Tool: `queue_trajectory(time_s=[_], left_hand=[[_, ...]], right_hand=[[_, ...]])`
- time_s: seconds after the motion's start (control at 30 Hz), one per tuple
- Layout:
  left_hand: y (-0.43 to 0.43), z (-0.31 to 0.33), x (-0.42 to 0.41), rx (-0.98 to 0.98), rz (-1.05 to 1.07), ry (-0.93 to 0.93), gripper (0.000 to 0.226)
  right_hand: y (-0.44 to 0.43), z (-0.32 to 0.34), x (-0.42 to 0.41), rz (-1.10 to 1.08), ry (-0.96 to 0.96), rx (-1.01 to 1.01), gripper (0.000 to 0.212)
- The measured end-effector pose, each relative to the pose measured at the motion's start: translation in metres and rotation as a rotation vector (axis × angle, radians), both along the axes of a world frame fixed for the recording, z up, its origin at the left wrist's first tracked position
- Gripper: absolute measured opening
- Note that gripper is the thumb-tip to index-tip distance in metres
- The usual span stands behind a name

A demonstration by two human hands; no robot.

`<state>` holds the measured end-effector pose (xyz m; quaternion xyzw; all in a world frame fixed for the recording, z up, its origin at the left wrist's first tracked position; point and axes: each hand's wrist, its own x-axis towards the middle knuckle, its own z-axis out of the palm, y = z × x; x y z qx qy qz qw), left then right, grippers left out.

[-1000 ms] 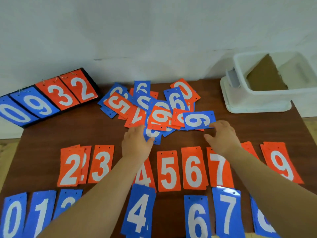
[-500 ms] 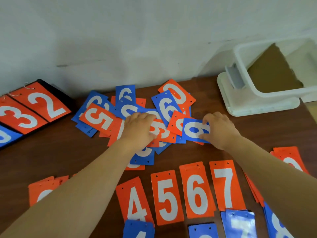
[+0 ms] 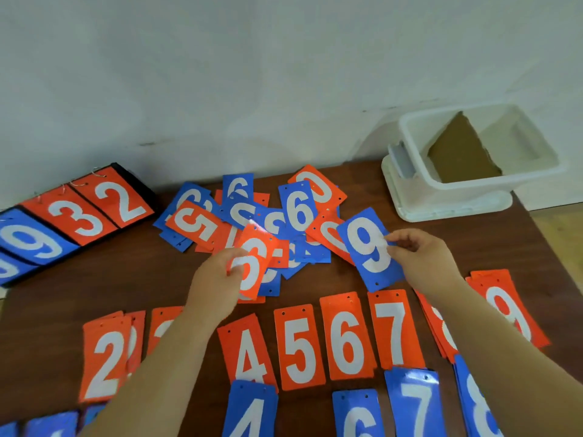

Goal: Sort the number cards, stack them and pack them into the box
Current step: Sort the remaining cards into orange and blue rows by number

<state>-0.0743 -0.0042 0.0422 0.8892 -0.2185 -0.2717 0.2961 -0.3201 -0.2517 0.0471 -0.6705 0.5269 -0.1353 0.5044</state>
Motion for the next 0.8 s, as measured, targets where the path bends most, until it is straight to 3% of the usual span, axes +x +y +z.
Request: queue_trajectory(time_s=[0.13,0.27,0.4,0.5,0.57,0.7,0.8], left_hand=[[0.041,0.039,-0.06,-0.071,0.185,0.047,0.037],[0.071,0.067,-0.122,-0.101,0.206,0.107,0.036],[0.089,0.086,-0.178,-0.269,0.155,0.205,0.029],[0.102,0.09,-0.215,-0.328,0.114,0.214,0.025],[0.111,0.09,-0.235,-0.334,0.12,0.24,0.032],[0.128,0.096,-0.261,-0.334,0.208,0.178,0.035],[0.142,0.095,-0.262,-0.354,0.333,0.099,0.036]], right_hand=[[0.039,0.041,-0.028,0.098,-0.09,0.114,0.018],[0.077,0.079,-0.056,0.47,-0.022,0.162,0.023],[0.108,0.113,-0.069,0.869,0.111,0.072,0.026],[0.127,0.123,-0.074,1.014,0.148,-0.026,0.027],[0.139,0.124,-0.077,0.961,0.115,-0.119,0.022],[0.165,0.115,-0.09,0.55,-0.005,-0.299,0.024],[0.184,0.105,-0.101,0.416,-0.063,-0.16,0.024]])
